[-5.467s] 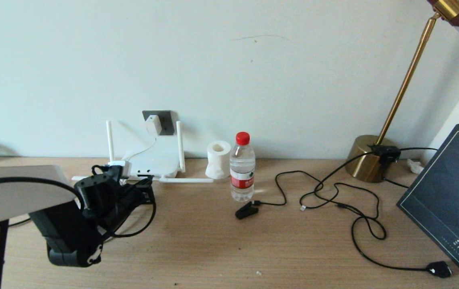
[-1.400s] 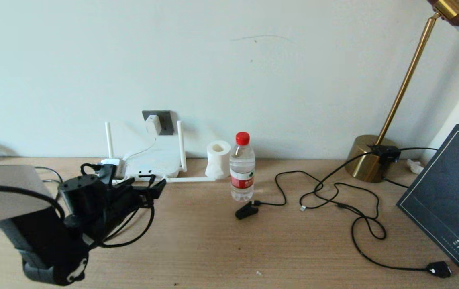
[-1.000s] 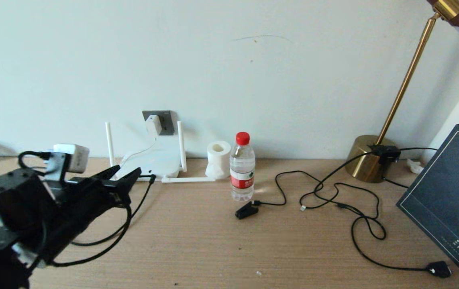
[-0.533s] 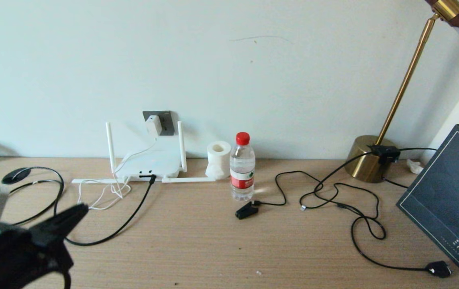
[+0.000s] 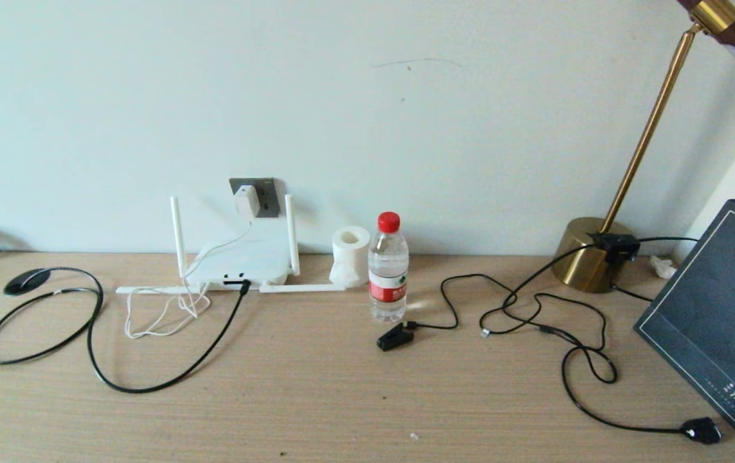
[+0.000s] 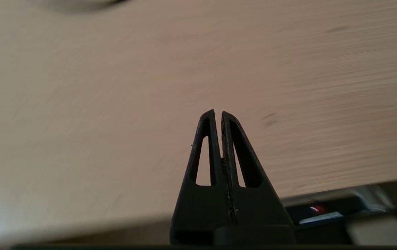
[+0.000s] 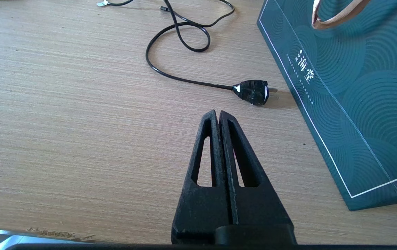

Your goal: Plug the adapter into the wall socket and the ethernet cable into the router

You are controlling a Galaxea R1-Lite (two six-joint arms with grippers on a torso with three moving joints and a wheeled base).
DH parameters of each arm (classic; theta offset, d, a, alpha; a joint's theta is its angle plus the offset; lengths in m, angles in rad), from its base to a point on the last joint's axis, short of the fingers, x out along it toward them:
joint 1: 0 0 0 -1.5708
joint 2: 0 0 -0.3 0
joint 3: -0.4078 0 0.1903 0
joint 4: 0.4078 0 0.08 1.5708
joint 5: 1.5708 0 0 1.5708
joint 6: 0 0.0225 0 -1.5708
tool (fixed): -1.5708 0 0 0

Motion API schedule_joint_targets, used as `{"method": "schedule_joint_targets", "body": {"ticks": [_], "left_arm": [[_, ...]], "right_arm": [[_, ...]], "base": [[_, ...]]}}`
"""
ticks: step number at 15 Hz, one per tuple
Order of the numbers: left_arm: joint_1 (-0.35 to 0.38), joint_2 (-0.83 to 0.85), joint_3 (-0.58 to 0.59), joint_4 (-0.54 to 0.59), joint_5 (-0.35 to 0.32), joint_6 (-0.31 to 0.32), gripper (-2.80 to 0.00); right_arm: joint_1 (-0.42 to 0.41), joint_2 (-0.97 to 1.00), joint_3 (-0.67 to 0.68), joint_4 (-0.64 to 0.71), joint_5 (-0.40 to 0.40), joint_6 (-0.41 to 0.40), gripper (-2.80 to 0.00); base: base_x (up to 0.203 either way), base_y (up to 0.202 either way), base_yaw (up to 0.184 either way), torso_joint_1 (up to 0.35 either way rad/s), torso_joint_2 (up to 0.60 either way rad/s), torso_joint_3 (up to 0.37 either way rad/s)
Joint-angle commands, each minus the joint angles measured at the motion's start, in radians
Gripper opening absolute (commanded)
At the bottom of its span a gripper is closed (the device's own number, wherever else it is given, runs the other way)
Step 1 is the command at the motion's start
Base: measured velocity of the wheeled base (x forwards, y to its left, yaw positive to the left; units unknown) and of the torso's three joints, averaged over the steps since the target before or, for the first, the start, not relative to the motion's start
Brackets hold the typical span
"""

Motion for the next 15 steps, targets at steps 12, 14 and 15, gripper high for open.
{"method": "schedule_joint_targets", "body": {"ticks": [12, 14, 15], "left_arm": [[0.028, -0.44, 0.027, -0.014, -0.011, -0.003, -2.8], [0.03, -0.433, 0.027, -0.017, -0.003, -0.04, -2.8], [0.03, -0.435, 0.027, -0.017, -0.003, -0.046, -2.8]], "right_arm": [[0.0, 0.002, 0.001, 0.002, -0.002, 0.001, -2.8], [0.0, 0.002, 0.001, 0.002, -0.002, 0.002, -2.8], [0.0, 0.0, 0.001, 0.002, -0.002, 0.003, -2.8]], "base": [[0.0, 0.0, 0.0, 0.0, 0.0, 0.0], [0.0, 0.0, 0.0, 0.0, 0.0, 0.0], [0.0, 0.0, 0.0, 0.0, 0.0, 0.0]]}}
